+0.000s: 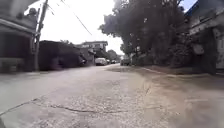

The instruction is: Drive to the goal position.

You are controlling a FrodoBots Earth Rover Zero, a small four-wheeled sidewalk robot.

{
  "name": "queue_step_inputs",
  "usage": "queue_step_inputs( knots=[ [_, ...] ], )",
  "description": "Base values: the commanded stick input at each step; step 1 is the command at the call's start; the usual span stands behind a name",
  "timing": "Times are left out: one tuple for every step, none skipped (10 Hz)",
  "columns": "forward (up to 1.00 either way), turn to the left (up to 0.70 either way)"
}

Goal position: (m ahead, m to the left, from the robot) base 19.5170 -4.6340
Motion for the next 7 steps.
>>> queue_step_inputs(
  knots=[
    [0.7, 0.0],
    [0.7, 0.0],
    [0.7, 0.0],
    [0.7, 0.0],
    [0.7, 0.0],
    [0.7, 0.0],
    [0.7, 0.0]
  ],
)
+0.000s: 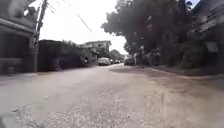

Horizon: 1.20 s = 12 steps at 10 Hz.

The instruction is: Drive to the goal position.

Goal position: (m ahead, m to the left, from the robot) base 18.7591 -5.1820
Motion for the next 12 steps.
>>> queue_step_inputs(
  knots=[
    [0.7, 0.0],
    [0.7, 0.19],
    [0.7, 0.0],
    [0.7, 0.0],
    [0.7, 0.0],
    [0.7, 0.0],
    [0.7, 0.0],
    [0.7, 0.0],
    [0.7, 0.0],
    [0.7, 0.0],
    [0.7, 0.0],
    [0.7, 0.0]
  ],
)
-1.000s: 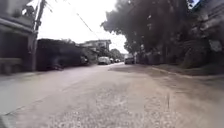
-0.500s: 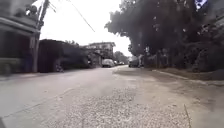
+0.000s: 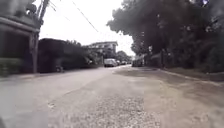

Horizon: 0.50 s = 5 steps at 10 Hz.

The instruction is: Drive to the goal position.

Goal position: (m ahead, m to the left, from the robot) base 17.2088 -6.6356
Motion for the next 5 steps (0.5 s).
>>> queue_step_inputs(
  knots=[
    [0.7, 0.0],
    [0.7, 0.0],
    [0.7, 0.0],
    [0.7, 0.0],
    [0.7, 0.0]
  ],
)
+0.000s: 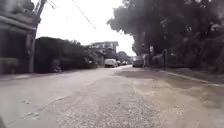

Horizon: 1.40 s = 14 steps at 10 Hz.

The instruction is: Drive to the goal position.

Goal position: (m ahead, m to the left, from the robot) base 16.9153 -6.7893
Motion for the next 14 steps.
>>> queue_step_inputs(
  knots=[
    [0.7, 0.0],
    [0.7, 0.0],
    [0.7, 0.0],
    [0.7, 0.0],
    [0.7, 0.0],
    [0.7, 0.0],
    [0.7, 0.0],
    [0.7, 0.0],
    [0.7, 0.0],
    [0.7, 0.0],
    [0.7, 0.0],
    [0.7, 0.0],
    [0.7, 0.0],
    [0.7, 0.0]
  ],
)
